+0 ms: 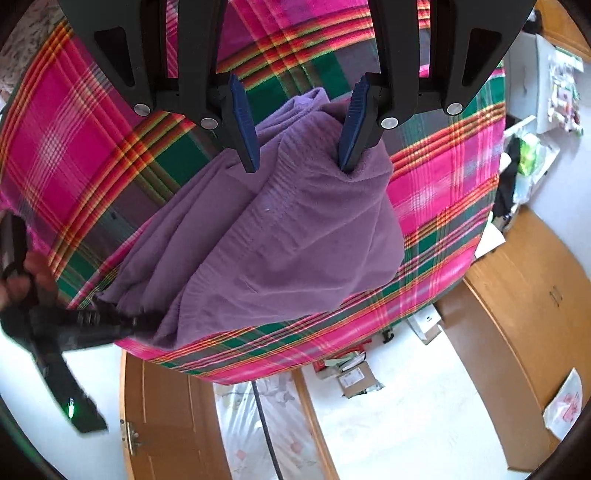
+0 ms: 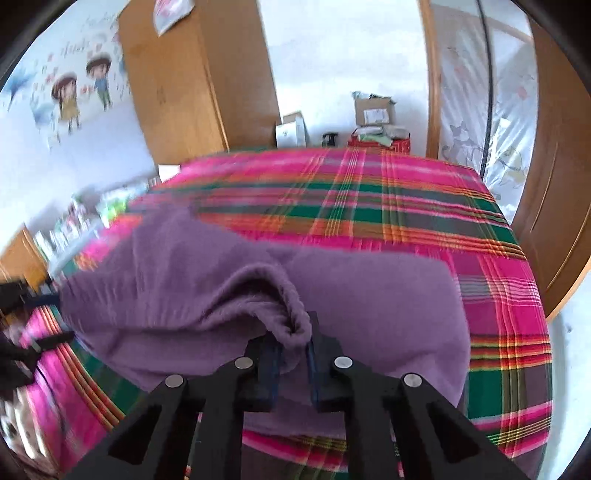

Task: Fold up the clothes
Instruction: 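Grasp the purple garment's edge with the left gripper while the right gripper grasps another edge, then lift the purple garment with both grippers, shaking it open above the bed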

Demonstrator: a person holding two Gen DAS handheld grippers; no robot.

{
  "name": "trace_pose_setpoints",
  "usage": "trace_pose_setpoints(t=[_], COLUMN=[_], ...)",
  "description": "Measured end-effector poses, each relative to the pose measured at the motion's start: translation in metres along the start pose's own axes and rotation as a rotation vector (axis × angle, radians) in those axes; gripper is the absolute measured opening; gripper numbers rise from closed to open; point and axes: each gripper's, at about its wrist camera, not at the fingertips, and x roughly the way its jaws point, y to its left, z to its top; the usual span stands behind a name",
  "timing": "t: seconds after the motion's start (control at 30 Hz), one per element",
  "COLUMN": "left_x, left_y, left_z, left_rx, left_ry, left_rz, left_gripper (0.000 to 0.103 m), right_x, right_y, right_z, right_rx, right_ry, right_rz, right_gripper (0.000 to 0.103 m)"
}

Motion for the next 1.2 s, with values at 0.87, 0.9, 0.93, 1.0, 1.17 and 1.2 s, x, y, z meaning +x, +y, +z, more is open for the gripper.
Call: trace_pose_setpoints(t=[0.87, 0.9, 0.93, 1.0, 1.17, 1.2], left_x=[-0.011, -0.009, -0.006, -0.002, 0.0, 0.002], left_y=[0.071, 0.072, 0.073, 0.073, 0.049, 0.046], left_z=[-0.029, -0.031, -0.033, -0.036, -0.029, -0.027], left_rx=[-0.368, -0.364, -0.361, -0.346, -0.209, -0.174], left_ry=[-0.086, -0.072, -0.057, -0.037, -0.079, -0.082], left_rz=[0.056, 0.074, 0.093, 0.118, 0.1, 0.101], left_gripper=[0.047, 0.047, 0.047, 0.047, 0.047, 0.047], right_x=[0.006, 0.008, 0.01, 0.011, 0.015, 0.017], right_y=[-0.025, -0.025, -0.026, -0.026, -0.028, -0.028], right_z=[0.017, 0.017, 0.016, 0.014, 0.012, 0.012], right_rx=[0.13, 0.131, 0.134, 0.14, 0.155, 0.158], right_ry=[-0.033, -0.027, -0.023, -0.017, 0.0, 0.004], right_rz=[-0.039, -0.04, -0.04, -0.043, -0.046, -0.047], right_gripper=[0.01, 0.01, 0.011, 0.011, 0.011, 0.011])
